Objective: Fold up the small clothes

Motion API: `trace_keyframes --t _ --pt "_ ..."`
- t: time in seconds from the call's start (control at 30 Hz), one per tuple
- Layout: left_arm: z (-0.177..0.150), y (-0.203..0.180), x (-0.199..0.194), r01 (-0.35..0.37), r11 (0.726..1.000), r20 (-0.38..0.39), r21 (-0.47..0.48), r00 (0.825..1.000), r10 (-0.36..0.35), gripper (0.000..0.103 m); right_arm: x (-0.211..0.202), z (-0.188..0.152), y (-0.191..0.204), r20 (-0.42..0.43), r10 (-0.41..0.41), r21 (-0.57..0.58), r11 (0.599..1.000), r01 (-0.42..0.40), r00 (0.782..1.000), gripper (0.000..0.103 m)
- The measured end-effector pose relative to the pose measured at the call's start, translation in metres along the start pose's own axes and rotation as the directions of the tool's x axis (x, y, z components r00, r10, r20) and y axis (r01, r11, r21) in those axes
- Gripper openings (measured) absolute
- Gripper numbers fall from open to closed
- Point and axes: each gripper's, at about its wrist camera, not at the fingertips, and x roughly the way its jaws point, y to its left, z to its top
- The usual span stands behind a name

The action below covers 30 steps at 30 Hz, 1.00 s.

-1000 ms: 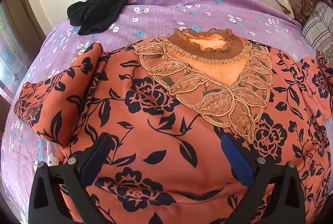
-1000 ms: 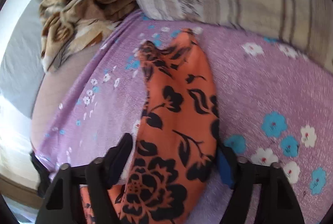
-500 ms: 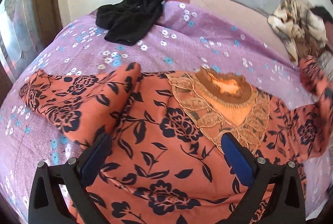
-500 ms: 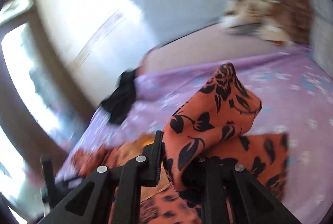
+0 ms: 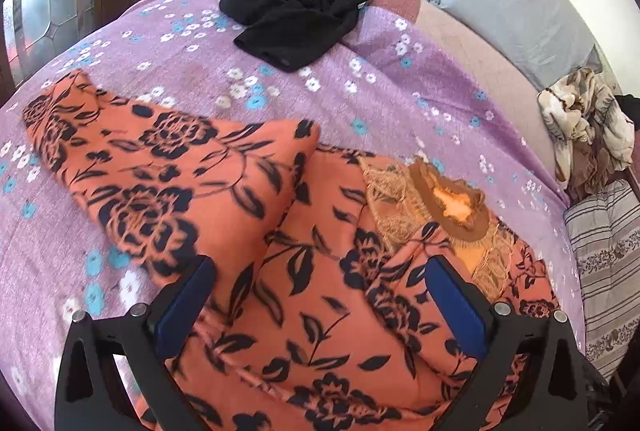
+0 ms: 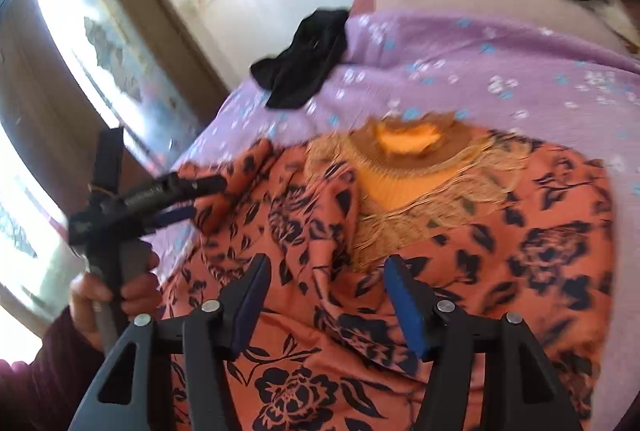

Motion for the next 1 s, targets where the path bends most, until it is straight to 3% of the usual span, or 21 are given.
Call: trace_keyframes --t 0.1,0.17,0.3,0.37,0.47,0.53,0.6,0.67,0.73,0.83,0.97,1.0 --pt "0.005 -0.009 0.021 0.098 0.995 -0.059 0.035 0.994 -0.096 0.103 -0.027 0.005 -0.015 0.051 -0.076 0.069 0.995 0.073 0.996 0.061" --pt "0.003 -0.015 0.040 0.116 0.992 -0.132 0.043 0.985 -0.110 0.092 -0.045 0.007 -0.031 0.088 -0.104 0.122 0.988 0.093 0.991 0.061" --pt "-0.008 -0.026 0.070 0.120 0.988 -0.229 0.096 0.969 -0.095 0.047 -0.054 0.009 -0.073 0.110 -0.103 0.282 0.957 0.069 0.989 0.058" --pt "-0.009 -0.031 0.070 0.119 0.985 -0.198 0.124 0.976 -0.092 0.047 -0.052 0.007 -0.097 0.110 -0.077 0.392 0.920 0.028 0.991 0.055" --pt "-0.009 -0.040 0.069 0.177 0.976 -0.210 0.129 0.967 -0.148 0.050 -0.047 0.001 -0.126 0.105 -0.088 0.513 0.858 0.022 0.991 0.051" --pt "-0.012 -0.047 0.069 0.176 0.973 -0.204 0.148 0.968 -0.144 0.068 -0.041 -0.003 -0.141 0.097 -0.084 0.570 0.822 0.014 0.992 0.051" --pt "-0.016 -0.052 0.071 0.164 0.971 -0.201 0.173 0.971 -0.128 0.069 -0.035 -0.009 -0.152 0.084 -0.062 0.624 0.781 -0.004 0.995 0.051" --pt "-0.019 -0.054 0.072 0.154 0.968 -0.200 0.200 0.973 -0.113 0.068 -0.018 -0.018 -0.162 0.022 -0.057 0.671 0.741 0.028 0.998 0.051" --pt "-0.021 -0.057 0.071 0.137 0.963 -0.194 0.232 0.977 -0.092 0.036 -0.006 -0.023 -0.165 -0.018 -0.063 0.685 0.726 0.058 0.998 0.049" --pt "-0.019 -0.053 0.067 0.123 0.966 -0.171 0.228 0.982 -0.085 0.014 -0.002 -0.020 -0.157 -0.036 -0.107 0.643 0.759 0.105 0.994 0.050" --pt "-0.011 -0.040 0.047 0.258 0.955 -0.158 0.147 0.959 -0.235 0.009 -0.001 -0.024 -0.158 -0.025 -0.108 0.646 0.757 0.098 0.994 0.051" --pt "-0.010 -0.042 0.041 0.261 0.952 -0.139 0.157 0.961 -0.240 0.009 -0.002 -0.025 -0.159 -0.020 -0.104 0.651 0.754 0.092 0.994 0.051"
